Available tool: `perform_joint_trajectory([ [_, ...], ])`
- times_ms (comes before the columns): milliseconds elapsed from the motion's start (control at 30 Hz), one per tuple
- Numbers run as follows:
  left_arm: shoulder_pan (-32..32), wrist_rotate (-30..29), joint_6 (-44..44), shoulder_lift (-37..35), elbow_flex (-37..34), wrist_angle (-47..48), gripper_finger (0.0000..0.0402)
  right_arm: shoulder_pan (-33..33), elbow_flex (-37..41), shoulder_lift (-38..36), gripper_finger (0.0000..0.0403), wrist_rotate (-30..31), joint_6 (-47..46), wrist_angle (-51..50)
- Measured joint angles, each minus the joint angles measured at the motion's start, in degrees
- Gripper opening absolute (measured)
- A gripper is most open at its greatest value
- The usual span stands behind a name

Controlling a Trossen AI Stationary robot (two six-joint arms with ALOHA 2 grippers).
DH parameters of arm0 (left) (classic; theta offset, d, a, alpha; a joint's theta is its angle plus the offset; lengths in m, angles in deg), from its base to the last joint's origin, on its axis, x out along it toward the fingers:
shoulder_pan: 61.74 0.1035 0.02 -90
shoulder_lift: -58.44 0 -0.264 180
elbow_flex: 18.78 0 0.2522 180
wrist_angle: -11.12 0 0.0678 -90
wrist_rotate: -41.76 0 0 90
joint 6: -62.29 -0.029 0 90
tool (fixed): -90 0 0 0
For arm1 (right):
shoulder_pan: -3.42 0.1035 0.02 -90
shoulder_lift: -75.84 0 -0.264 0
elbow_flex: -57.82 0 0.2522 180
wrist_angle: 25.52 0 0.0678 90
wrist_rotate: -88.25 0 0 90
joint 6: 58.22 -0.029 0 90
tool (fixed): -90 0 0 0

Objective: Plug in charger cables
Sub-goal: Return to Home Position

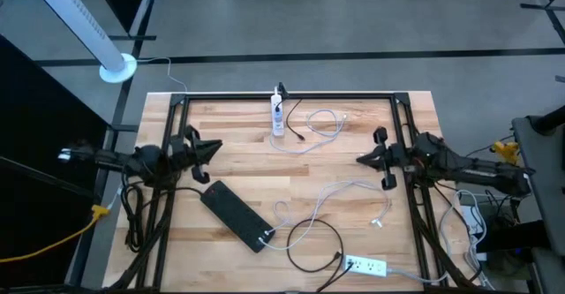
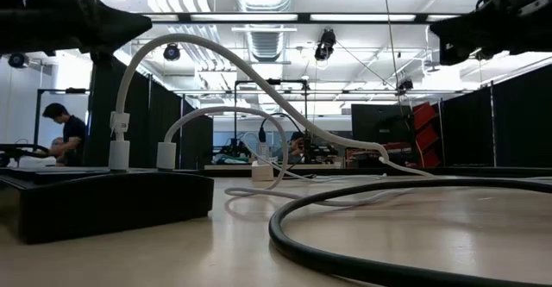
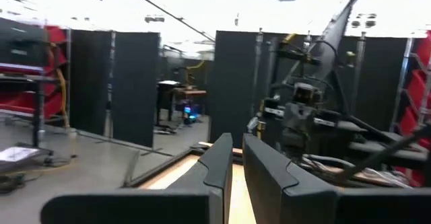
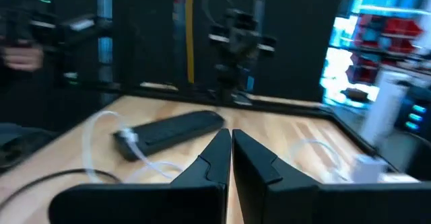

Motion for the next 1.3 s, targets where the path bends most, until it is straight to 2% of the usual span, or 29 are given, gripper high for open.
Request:
perform_joint_trajectory([
  [100, 0.84, 3.11, -1.36, -1.55, 0.01, 1.32, 0.0025, -3.44, 0.02, 0.77, 0.0, 0.02, -1.1, -0.15],
  [167, 0.78, 3.11, -2.99, -4.09, 0.05, 4.88, 0.0025, -5.04, -0.13, 0.37, 0.0, -0.01, -2.8, -0.91],
  [300, 0.75, 3.07, -2.76, -11.28, 0.32, 16.81, 0.0025, -5.97, -4.14, -1.81, 0.0, 0.0, -2.52, -10.45],
  [367, 0.75, 3.09, -0.81, -15.56, 2.3, 26.26, 0.0025, -5.88, -6.11, -3.25, 0.0, -0.18, -1.97, -16.18],
  [467, 0.71, 3.14, 1.55, -16.56, 6.23, 35.89, 0.0025, -5.88, -6.51, -5.66, 0.0, 0.02, -2.5, -14.67],
  [633, 0.64, 4.89, 2.71, -15.96, 8.4, 37.63, 0.0025, -5.88, -5.52, -8.9, 0.0, 0.12, -2.97, -14.49],
  [767, 0.64, 9.26, 4.29, -16.5, 8.14, 38.38, 0.0025, -5.88, -3.05, -10.57, 0.0, 0.11, -4.02, -12.4],
  [900, 0.64, 11.79, 7.46, -16.4, 7.0, 38.74, 0.0025, -5.88, 1.35, -11.13, 0.0, 0.69, -5.6, -6.18],
  [1000, 0.64, 11.79, 9.46, -16.52, 5.92, 38.69, 0.0025, -5.88, 5.3, -10.73, 0.0, 4.55, -5.88, 0.09],
  [1300, 0.64, 12.05, 14.94, -15.21, 3.94, 42.23, 0.0025, -5.89, 5.81, -8.94, 0.0, 22.29, -2.45, -1.88],
])
